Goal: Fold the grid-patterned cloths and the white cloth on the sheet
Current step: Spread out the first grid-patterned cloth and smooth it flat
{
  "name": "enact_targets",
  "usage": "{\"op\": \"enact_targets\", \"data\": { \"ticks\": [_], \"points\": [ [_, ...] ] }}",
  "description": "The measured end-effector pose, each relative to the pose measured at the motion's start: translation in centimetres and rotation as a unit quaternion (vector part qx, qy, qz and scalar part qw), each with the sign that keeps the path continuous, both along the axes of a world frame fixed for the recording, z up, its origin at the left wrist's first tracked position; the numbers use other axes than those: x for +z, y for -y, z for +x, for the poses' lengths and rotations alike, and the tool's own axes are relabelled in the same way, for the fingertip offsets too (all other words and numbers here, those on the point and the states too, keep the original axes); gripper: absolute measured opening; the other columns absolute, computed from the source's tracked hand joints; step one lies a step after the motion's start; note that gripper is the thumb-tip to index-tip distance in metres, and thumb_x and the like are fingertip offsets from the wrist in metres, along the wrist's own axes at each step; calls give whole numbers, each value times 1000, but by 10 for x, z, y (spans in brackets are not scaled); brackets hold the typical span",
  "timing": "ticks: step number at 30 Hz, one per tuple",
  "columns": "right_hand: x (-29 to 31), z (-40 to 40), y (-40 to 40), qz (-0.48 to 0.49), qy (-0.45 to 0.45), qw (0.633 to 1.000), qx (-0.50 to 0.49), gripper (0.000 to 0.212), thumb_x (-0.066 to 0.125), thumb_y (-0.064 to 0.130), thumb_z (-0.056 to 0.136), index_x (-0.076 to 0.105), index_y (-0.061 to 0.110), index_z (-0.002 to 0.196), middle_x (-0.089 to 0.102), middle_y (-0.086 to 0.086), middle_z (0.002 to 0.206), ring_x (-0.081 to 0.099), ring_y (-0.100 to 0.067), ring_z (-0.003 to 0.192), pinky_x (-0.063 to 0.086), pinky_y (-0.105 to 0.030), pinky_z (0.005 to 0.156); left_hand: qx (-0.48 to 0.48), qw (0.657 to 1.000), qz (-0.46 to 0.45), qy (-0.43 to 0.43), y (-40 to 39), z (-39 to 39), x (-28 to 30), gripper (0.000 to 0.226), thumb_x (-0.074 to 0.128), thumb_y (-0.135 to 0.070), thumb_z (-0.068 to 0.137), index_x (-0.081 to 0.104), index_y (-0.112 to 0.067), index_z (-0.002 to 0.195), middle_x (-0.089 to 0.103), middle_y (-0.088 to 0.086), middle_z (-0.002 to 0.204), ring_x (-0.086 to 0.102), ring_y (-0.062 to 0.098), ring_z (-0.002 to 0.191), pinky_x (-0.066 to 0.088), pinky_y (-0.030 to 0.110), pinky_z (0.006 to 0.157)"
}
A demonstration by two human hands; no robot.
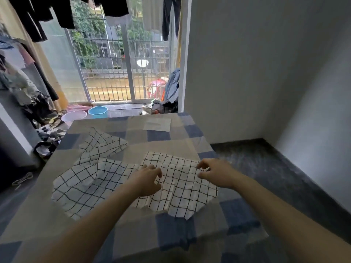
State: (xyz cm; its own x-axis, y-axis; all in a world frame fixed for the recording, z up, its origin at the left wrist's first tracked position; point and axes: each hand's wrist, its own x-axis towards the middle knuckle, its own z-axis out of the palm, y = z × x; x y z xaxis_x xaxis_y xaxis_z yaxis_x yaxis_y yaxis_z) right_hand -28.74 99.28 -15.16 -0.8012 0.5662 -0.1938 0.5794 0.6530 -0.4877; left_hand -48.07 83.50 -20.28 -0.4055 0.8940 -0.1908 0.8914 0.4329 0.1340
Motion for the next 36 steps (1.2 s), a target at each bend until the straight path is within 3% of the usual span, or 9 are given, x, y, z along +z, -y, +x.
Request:
{"op": "enact_targets", "data": {
  "ticks": [7,10,15,17,20,24,26,32,36],
  "points": [
    [-39,-81,-65,-76,0,997,-16,31,60,29,90,59,20,119,60,-1,113,59,-14,95,46,-16,67,0,998,-50,47,-43,-73,-43,48,57,-38,92,43,-28,137,37,-1,148,36,20,133,36,39,109],
    [-64,-102,-85,-113,8,993,-30,30,61,29,89,59,20,118,60,0,111,58,-15,97,51,-26,80,10,995,-74,73,-55,-94,-68,54,59,-35,91,39,-28,141,28,0,154,29,24,139,33,42,112],
    [-137,-121,-85,-142,19,986,-91,33,56,23,88,57,16,120,55,-6,121,56,-16,93,51,-28,74,57,997,-56,11,-78,-94,-122,74,52,-42,93,12,-23,152,-11,3,162,-9,26,149,3,47,121],
    [-173,-122,-74,-122,55,984,-114,40,54,25,88,51,18,128,41,-7,135,50,-20,109,49,-28,78,70,995,-62,30,-86,-82,-145,79,48,-44,95,1,-23,154,-21,3,161,-17,26,148,-2,48,121],
    [-206,-113,-61,-55,133,981,-128,42,48,27,88,45,20,130,34,-8,138,35,-25,124,39,-41,97,99,988,-92,80,-90,-63,-178,85,45,-52,94,-9,-25,154,-21,0,160,-19,25,147,-6,50,118],
    [-232,-93,-66,-21,123,982,-138,53,44,28,88,36,21,140,17,-13,154,20,-31,139,24,-46,112,137,978,-122,101,-86,-48,-217,95,10,-77,78,-31,-25,146,-42,-5,150,-34,26,141,-18,62,108],
    [-248,-84,-70,-28,113,986,-118,53,39,34,94,31,22,145,8,-10,160,7,-28,146,14,-46,118,146,976,-118,109,-87,-47,-227,95,8,-78,77,-36,-27,143,-47,-6,147,-41,26,137,-28,60,100],
    [-277,-59,-83,47,99,994,-8,64,22,49,96,-4,35,152,-22,-1,159,-26,-15,144,-13,-39,117,159,971,-125,130,-91,-50,-234,93,21,-75,84,-39,-31,140,-56,-12,139,-50,23,130,-34,57,97],
    [-286,-56,-99,70,60,996,16,66,31,53,95,-1,41,151,-20,9,159,-21,-10,145,-19,-32,114,172,976,-82,109,-87,-47,-241,97,16,-82,76,-30,-33,146,-47,-15,146,-45,19,134,-29,57,103]
  ]
}}
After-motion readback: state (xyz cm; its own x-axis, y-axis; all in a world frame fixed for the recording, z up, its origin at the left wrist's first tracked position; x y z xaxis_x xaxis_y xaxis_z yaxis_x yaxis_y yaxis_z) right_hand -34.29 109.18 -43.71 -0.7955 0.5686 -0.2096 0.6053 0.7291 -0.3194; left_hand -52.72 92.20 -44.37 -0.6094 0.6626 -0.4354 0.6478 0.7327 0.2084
